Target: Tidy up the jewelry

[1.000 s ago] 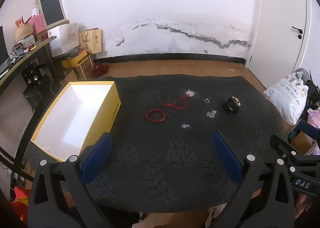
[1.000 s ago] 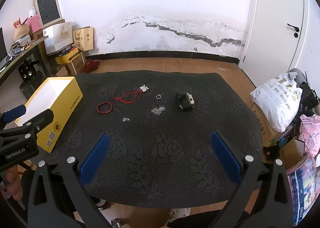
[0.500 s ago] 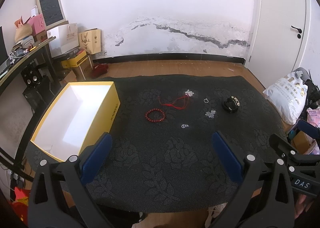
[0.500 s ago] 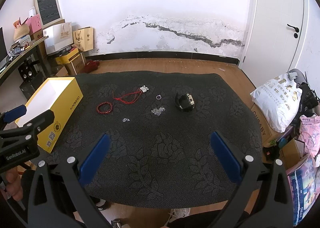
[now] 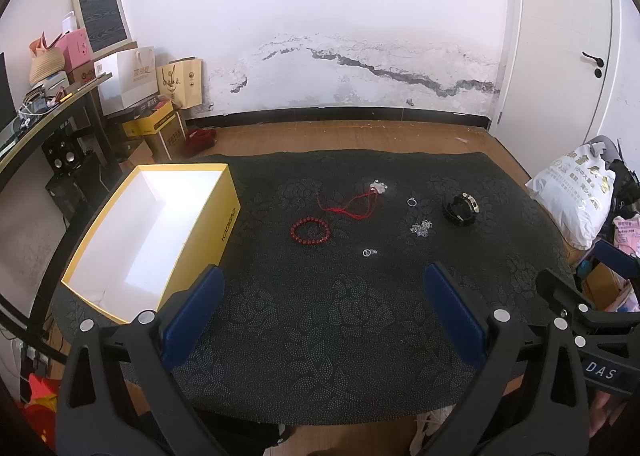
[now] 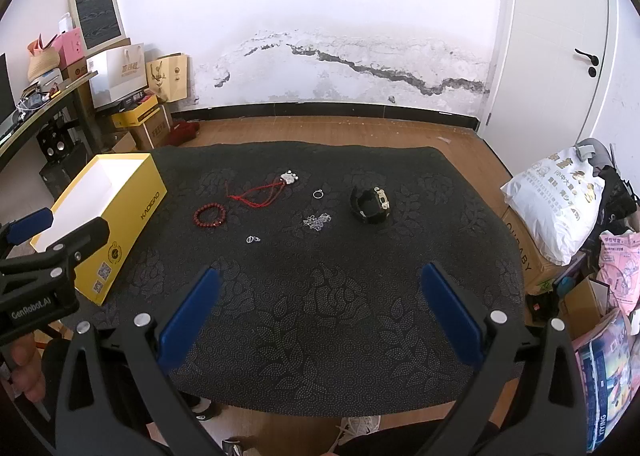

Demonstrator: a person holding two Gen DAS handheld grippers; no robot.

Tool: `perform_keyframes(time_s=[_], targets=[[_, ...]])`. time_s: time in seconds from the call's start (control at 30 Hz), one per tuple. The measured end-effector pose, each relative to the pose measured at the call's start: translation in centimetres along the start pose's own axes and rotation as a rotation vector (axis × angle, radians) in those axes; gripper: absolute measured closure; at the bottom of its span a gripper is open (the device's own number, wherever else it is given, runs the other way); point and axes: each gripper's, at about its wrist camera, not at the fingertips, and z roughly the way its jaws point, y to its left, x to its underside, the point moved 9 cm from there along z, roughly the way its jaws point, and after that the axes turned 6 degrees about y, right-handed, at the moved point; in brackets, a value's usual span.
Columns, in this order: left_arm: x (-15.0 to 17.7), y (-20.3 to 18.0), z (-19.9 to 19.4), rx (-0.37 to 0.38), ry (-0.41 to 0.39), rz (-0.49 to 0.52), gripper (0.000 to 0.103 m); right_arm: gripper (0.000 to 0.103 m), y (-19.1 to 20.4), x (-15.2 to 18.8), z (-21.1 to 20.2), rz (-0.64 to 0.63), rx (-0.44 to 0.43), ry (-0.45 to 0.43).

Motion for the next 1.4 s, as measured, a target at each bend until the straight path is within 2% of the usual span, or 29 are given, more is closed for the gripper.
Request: perform_keyframes(time_s=[1.4], targets=[[0.04,-0.15,0.18,-0.003,0.005,-0.002,0.005,0.006,-0.03,0.11,-0.11,0.000,-0.002,-0.003]])
